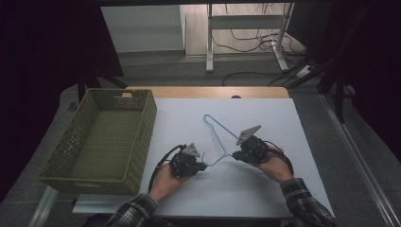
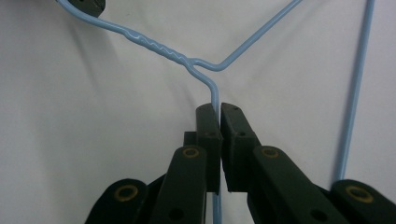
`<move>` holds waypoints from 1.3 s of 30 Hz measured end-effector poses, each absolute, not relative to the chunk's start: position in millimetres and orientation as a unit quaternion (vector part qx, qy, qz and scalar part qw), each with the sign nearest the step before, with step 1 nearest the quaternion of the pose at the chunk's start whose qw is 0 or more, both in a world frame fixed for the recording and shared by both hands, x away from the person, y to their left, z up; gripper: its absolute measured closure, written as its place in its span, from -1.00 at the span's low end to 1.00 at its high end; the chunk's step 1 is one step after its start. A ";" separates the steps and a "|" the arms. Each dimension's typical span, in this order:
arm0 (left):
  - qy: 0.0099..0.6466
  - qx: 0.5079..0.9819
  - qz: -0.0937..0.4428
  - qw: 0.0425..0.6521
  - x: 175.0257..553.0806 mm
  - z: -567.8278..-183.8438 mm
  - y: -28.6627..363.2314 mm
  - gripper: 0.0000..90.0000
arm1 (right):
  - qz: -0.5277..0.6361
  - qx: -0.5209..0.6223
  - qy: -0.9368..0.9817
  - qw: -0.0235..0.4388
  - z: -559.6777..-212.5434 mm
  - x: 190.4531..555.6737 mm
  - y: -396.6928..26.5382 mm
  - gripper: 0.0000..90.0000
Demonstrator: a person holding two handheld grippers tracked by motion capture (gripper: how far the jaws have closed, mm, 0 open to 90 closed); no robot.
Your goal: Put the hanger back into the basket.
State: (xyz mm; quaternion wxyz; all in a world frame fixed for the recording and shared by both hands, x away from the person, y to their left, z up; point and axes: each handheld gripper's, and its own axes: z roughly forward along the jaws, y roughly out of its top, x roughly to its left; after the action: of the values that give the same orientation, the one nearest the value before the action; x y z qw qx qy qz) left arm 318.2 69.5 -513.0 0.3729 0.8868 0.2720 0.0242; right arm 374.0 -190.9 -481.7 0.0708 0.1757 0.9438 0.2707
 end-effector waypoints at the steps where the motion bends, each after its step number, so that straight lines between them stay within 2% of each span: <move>1: 0.272 0.887 0.024 0.373 318.2 -513.0 69.5 1.00 | 0.270 0.175 0.944 0.071 -482.4 374.0 -190.6 0.91; 5: 0.269 0.889 0.025 0.371 318.6 -513.5 66.0 1.00 | 0.272 0.183 0.942 0.072 -482.5 373.5 -190.7 0.87; 8: 0.268 0.888 0.026 0.372 318.7 -512.4 65.8 1.00 | 0.282 0.206 0.933 0.083 -475.1 372.3 -195.1 0.58; 13: 0.266 0.888 0.027 0.374 318.0 -511.0 65.3 1.00 | 0.261 0.224 0.936 0.076 -481.0 371.4 -191.5 0.37; 16: 0.266 0.887 0.027 0.376 317.6 -509.7 65.6 1.00 | 0.238 0.222 0.942 0.084 -490.8 371.3 -183.4 0.41; 22: 0.266 0.885 0.028 0.381 317.8 -508.6 66.7 0.99 | 0.221 0.219 0.946 0.087 -495.8 371.5 -177.4 0.85; 25: 0.269 0.885 0.029 0.379 318.4 -508.6 67.7 0.98 | 0.221 0.214 0.947 0.090 -493.3 369.7 -176.8 0.91; 28: 0.277 0.882 0.030 0.381 319.1 -509.3 69.2 0.76 | 0.234 0.217 0.943 0.092 -487.4 369.6 -179.4 0.91; 29: 0.281 0.880 0.030 0.381 319.7 -509.4 70.2 0.76 | 0.234 0.217 0.943 0.092 -487.4 369.6 -179.4 0.91; 30: 0.289 0.878 0.035 0.380 320.8 -509.2 72.4 0.50 | 0.247 0.220 0.939 0.090 -482.0 369.3 -182.4 0.91; 34: 0.300 0.870 0.038 0.389 323.8 -506.7 77.2 0.04 | 0.272 0.222 0.933 0.083 -469.2 365.4 -185.6 0.92; 37: 0.302 0.858 0.041 0.414 325.6 -501.5 83.1 -0.11 | 0.282 0.217 0.931 0.081 -463.7 363.7 -185.1 0.92; 39: 0.285 0.844 0.049 0.451 322.7 -490.8 84.3 -0.10 | 0.294 0.218 0.928 0.074 -455.9 360.5 -182.3 0.92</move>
State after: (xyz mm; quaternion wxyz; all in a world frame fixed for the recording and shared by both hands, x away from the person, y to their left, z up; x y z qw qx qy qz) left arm 322.7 84.3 -490.8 0.4512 0.8444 0.2847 0.0490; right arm 360.5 -182.3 -455.9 0.0741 0.2178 0.9276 0.2943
